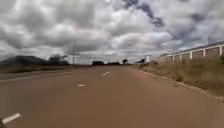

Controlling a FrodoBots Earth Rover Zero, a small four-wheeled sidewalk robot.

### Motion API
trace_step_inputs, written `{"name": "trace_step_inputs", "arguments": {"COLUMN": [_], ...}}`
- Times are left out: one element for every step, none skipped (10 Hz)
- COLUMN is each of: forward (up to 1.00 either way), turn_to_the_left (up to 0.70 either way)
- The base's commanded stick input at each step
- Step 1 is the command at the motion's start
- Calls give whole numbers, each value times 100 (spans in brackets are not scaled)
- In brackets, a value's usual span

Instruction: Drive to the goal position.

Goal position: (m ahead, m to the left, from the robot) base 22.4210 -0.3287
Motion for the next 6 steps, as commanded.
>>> {"name": "trace_step_inputs", "arguments": {"forward": [85, 85, 85, 85, 85, 85], "turn_to_the_left": [-9, 0, 0, 0, 0, 0]}}
